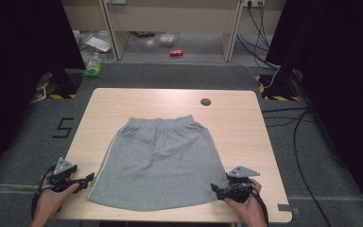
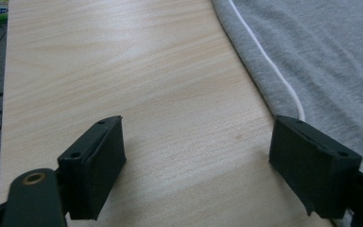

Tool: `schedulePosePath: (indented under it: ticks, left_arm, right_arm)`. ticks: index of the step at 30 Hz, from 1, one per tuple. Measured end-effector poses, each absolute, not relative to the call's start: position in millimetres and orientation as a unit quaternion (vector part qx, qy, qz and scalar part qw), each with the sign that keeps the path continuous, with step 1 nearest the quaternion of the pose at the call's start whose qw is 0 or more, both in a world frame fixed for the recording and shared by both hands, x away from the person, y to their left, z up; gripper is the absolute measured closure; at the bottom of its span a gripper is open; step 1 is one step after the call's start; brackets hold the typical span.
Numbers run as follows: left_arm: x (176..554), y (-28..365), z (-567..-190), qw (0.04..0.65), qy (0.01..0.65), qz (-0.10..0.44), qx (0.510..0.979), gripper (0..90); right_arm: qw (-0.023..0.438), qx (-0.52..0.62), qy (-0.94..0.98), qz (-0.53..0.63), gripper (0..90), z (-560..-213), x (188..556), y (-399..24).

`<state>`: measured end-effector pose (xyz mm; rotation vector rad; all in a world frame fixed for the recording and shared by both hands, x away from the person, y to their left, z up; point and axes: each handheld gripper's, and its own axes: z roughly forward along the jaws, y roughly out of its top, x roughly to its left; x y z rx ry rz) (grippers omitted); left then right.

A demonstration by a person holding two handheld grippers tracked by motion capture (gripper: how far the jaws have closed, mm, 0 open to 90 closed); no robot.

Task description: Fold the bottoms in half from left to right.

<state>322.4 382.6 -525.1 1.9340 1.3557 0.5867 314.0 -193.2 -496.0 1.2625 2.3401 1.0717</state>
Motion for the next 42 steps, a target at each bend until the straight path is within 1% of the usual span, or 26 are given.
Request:
schedulePosePath:
  ticks: [6, 10, 13, 14, 16, 17, 18, 19, 22, 24, 26, 27, 28, 29, 30, 33, 34, 37, 38, 42]
  left_arm:
    - [325.8, 381.1, -524.9, 0.347, 0.527, 0.227, 0.742, 18.1]
    - [335.6, 376.7, -521.3, 0.344, 0.527, 0.217, 0.746, 22.0]
    - [354.0, 373.1, -514.9, 0.352, 0.53, 0.21, 0.742, 22.0]
    - [354.0, 373.1, -514.9, 0.352, 0.53, 0.21, 0.742, 21.9]
    - [370.3, 368.0, -506.5, 0.352, 0.529, 0.21, 0.743, 22.0]
    - [370.3, 368.0, -506.5, 0.352, 0.529, 0.21, 0.743, 21.9]
    - [380.2, 363.9, -500.4, 0.357, 0.53, 0.205, 0.742, 21.9]
    - [380.2, 363.9, -500.4, 0.357, 0.53, 0.205, 0.742, 20.9]
    - [401.2, 353.6, -488.2, 0.363, 0.527, 0.205, 0.741, 20.1]
    - [406.8, 351.0, -485.2, 0.372, 0.527, 0.199, 0.738, 20.9]
    - [424.6, 343.0, -476.5, 0.382, 0.528, 0.193, 0.733, 21.8]
    - [424.6, 343.0, -476.5, 0.382, 0.528, 0.193, 0.733, 22.1]
    - [436.8, 338.3, -472.0, 0.392, 0.531, 0.186, 0.728, 22.5]
    - [436.8, 338.3, -472.0, 0.392, 0.531, 0.186, 0.728, 23.0]
    - [448.0, 332.8, -469.7, 0.396, 0.536, 0.178, 0.724, 23.3]
    - [457.4, 326.5, -469.0, 0.39, 0.535, 0.181, 0.727, 23.9]
    - [466.2, 321.4, -469.9, 0.387, 0.536, 0.177, 0.729, 25.1]
    - [474.8, 317.0, -471.7, 0.386, 0.54, 0.172, 0.728, 26.4]
    - [482.4, 313.6, -472.9, 0.386, 0.541, 0.17, 0.728, 28.7]
    - [497.3, 306.1, -475.3, 0.378, 0.543, 0.165, 0.732, 32.2]
  right_arm:
    - [0.134, 0.434, 0.811, 0.369, 24.3, -496.2, 314.4, -191.3]
    - [0.133, 0.433, 0.812, 0.367, 24.3, -494.8, 313.2, -189.1]
    - [0.131, 0.431, 0.814, 0.367, 24.6, -494.9, 313.1, -187.5]
    - [0.131, 0.431, 0.814, 0.367, 24.6, -494.9, 313.1, -187.5]
    - [0.129, 0.43, 0.816, 0.365, 24.6, -495.9, 313.1, -186.7]
    - [0.129, 0.43, 0.816, 0.365, 24.6, -495.9, 313.1, -186.7]
    - [0.129, 0.429, 0.817, 0.363, 24.6, -496.4, 313.4, -186.5]
    - [0.129, 0.429, 0.817, 0.363, 24.6, -496.4, 313.4, -186.5]
    - [0.129, 0.427, 0.818, 0.364, 24.5, -496.1, 313.6, -185.1]
    - [0.128, 0.425, 0.818, 0.365, 24.4, -495.8, 313.5, -184.5]
    - [0.128, 0.422, 0.82, 0.365, 24.2, -496.2, 313.1, -183.0]
    - [0.128, 0.422, 0.82, 0.365, 24.2, -496.2, 313.1, -183.0]
    - [0.126, 0.421, 0.821, 0.365, 24.2, -496.2, 313.0, -181.9]
    - [0.127, 0.419, 0.821, 0.366, 24.2, -496.2, 313.3, -181.8]
    - [0.127, 0.419, 0.821, 0.366, 24.2, -496.2, 313.5, -181.8]
    - [0.128, 0.418, 0.821, 0.367, 24.2, -496.2, 313.5, -182.0]
    - [0.128, 0.418, 0.821, 0.367, 24.3, -496.4, 313.7, -182.3]
    - [0.127, 0.42, 0.821, 0.365, 24.3, -496.6, 313.8, -182.5]
    - [0.127, 0.417, 0.822, 0.366, 24.3, -497.0, 314.3, -182.4]
    - [0.126, 0.415, 0.823, 0.366, 24.3, -497.0, 314.5, -181.9]
